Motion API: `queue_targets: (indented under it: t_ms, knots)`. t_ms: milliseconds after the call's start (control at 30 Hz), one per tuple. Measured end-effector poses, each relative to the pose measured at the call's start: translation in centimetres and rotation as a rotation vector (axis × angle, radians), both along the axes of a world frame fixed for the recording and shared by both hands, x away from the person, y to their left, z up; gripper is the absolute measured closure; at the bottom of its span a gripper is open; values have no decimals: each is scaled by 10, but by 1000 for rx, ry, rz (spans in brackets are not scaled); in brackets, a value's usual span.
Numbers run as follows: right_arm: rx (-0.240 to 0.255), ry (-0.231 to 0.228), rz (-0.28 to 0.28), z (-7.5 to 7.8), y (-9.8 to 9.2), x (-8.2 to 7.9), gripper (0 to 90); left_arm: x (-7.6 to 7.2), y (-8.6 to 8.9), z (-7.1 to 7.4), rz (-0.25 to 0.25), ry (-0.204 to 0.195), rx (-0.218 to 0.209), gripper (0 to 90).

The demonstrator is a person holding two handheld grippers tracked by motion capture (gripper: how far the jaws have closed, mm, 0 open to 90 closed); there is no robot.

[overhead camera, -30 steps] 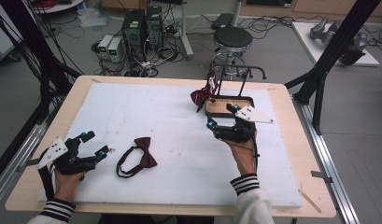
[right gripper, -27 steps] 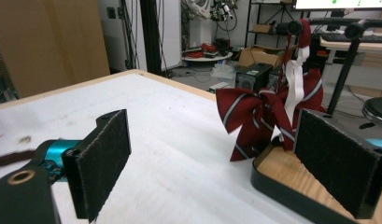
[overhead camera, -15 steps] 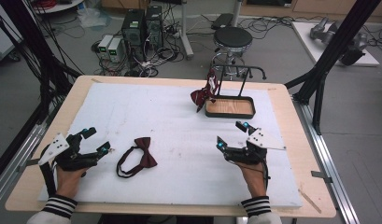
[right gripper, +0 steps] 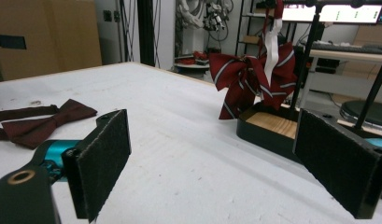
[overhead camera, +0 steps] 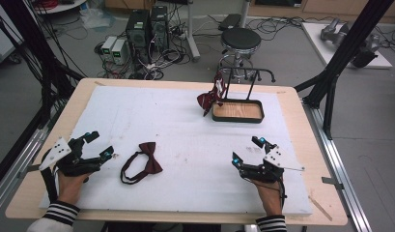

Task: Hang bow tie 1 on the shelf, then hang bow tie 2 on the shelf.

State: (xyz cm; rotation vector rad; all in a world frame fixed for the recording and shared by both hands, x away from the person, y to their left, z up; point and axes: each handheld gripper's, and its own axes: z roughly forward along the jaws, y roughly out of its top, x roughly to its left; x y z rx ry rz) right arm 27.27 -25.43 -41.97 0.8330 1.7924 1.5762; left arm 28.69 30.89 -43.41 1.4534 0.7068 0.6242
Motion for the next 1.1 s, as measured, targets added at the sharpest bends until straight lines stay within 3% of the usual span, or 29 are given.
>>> queue_targets:
  t_ms: [500, 667, 767, 833, 1100]
  knots:
    - [21, 5, 0, 1, -5, -2, 105, 1, -4, 8, -12, -2, 22, 158]
    - [27, -7, -3, 0, -8, -2, 105, 7, -8, 15, -35, 1, 53, 156]
    - [36, 0, -8, -1, -10, -3, 105, 12, -12, 20, -77, 20, 68, 147]
    - [41, 9, -10, -2, -12, -4, 105, 16, -16, 23, -109, 42, 95, 130]
    - [44, 7, -8, -2, -14, -5, 105, 29, -33, 35, -233, 66, 204, 123]
